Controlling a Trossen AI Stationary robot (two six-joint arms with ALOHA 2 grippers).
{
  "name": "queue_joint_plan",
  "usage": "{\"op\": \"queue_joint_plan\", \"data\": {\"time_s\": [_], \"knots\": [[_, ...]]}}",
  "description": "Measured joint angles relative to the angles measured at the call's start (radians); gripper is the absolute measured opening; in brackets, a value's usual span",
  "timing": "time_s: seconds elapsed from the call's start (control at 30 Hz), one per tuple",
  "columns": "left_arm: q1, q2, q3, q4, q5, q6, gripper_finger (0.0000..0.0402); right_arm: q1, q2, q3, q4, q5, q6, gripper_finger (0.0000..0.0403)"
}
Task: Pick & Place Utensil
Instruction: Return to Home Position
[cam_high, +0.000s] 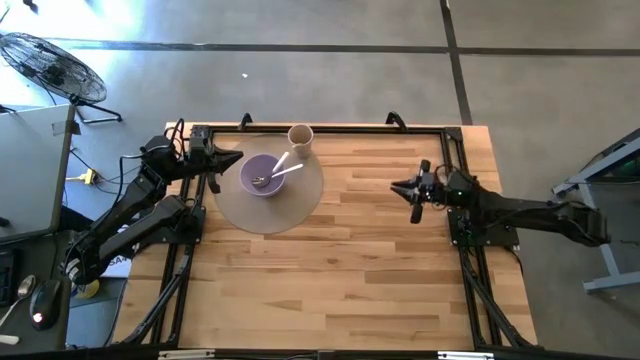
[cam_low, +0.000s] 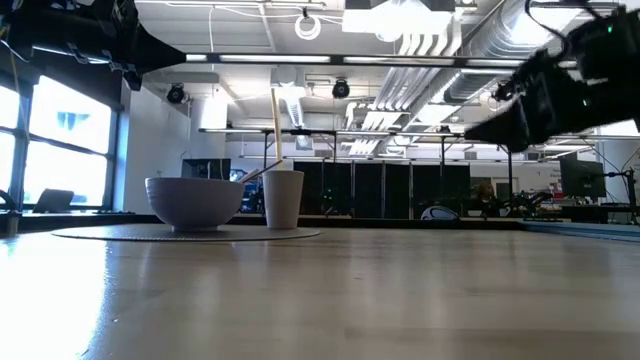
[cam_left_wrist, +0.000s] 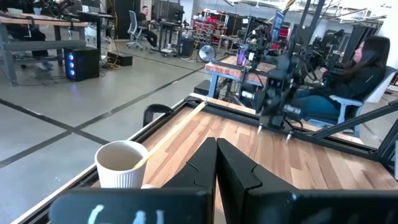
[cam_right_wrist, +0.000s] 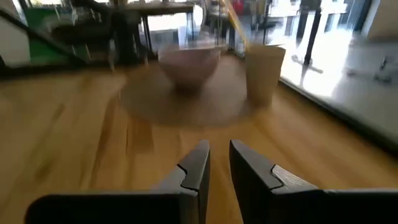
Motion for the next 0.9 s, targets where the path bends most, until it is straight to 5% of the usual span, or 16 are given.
{"op": "queue_joint_plan", "data": {"time_s": [0.23,0.9], "knots": [[0.000,0.000,0.000,0.000,0.000,0.000,0.0005,0.000,0.003,-0.003,-0.344,0.000,0.003,0.0053],[0.000,0.000,0.000,0.000,0.000,0.000,0.0005,0.011,-0.028,-0.009,-0.339,0.041,-0.001,0.0052]]}}
